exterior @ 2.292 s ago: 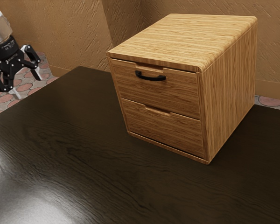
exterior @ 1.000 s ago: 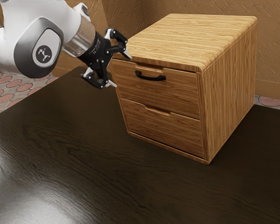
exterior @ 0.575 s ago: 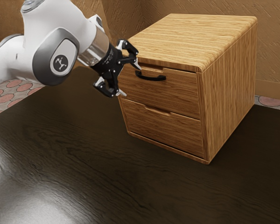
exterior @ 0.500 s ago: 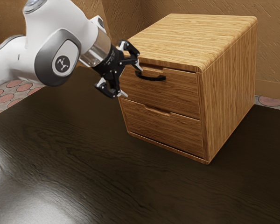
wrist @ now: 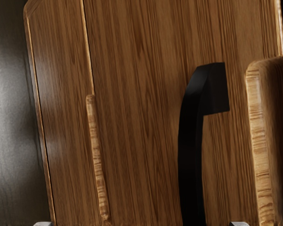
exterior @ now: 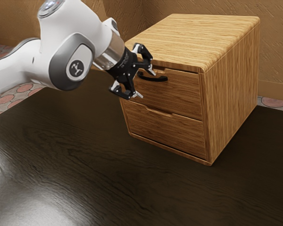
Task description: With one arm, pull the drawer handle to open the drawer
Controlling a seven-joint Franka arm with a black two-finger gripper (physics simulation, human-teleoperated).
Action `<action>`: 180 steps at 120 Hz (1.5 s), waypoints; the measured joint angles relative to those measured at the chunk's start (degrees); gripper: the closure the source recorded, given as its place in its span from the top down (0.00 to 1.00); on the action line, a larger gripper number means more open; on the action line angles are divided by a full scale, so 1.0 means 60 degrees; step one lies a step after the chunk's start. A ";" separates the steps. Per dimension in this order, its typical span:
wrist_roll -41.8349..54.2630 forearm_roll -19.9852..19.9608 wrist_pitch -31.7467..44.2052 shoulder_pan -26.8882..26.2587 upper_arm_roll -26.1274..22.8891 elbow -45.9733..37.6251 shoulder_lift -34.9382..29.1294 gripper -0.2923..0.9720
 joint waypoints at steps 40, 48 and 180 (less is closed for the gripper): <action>0.0001 -0.0002 0.0308 -0.0146 0.0000 -0.0006 0.0001 0.47; 0.0016 -0.0003 0.0335 -0.0165 0.0016 -0.0010 -0.0005 0.45; 0.0644 0.0001 0.0294 -0.0168 0.0207 -0.0314 -0.0238 0.19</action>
